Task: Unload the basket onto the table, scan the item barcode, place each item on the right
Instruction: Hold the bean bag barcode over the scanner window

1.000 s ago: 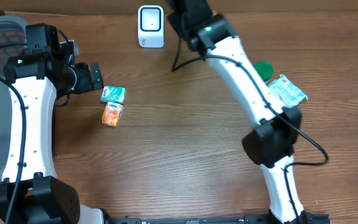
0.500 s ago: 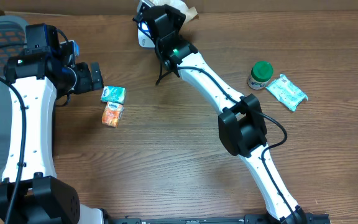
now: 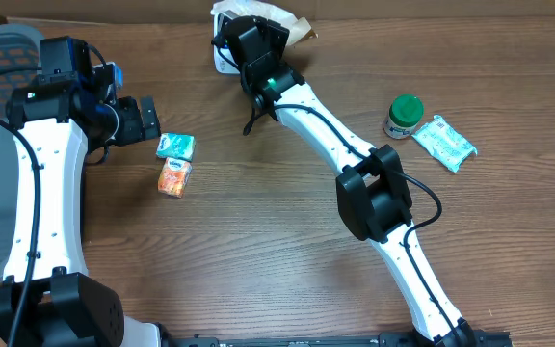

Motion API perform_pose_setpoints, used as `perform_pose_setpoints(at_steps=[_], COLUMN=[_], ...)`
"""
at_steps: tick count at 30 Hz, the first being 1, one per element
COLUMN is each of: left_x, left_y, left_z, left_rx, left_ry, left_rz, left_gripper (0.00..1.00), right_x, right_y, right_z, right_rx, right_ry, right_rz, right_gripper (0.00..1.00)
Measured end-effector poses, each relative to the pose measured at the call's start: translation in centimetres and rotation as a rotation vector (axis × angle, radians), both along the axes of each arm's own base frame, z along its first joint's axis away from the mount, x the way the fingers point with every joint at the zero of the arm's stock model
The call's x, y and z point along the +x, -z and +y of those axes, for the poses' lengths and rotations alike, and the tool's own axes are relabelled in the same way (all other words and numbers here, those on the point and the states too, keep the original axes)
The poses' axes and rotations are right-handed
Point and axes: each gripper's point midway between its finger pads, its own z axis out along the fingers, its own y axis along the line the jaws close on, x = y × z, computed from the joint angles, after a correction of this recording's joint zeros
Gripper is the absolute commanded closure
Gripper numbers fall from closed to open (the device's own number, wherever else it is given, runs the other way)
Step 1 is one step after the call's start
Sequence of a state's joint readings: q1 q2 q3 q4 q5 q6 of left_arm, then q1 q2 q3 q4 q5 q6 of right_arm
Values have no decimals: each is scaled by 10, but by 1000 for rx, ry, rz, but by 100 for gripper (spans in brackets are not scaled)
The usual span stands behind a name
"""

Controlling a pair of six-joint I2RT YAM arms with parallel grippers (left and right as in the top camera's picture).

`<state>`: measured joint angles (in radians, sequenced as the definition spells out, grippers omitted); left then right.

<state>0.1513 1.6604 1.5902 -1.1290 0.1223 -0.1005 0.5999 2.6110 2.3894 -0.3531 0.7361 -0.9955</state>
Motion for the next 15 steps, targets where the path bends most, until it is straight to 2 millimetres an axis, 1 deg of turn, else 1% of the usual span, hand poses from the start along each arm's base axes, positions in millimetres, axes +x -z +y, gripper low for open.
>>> perform_pose_setpoints(at_steps=[10, 15], left_x=[0, 0], left_y=[0, 0], left_z=[0, 0], left_rx=[0, 0], left_ry=[0, 0], left_rz=[0, 0], left_gripper=[1, 1], right_x=[-3, -1], right_y=[-1, -8], right_z=[7, 13], right_rx=[1, 25], right_ry=[-11, -16], right_rz=[-3, -35], right_gripper=[96, 96])
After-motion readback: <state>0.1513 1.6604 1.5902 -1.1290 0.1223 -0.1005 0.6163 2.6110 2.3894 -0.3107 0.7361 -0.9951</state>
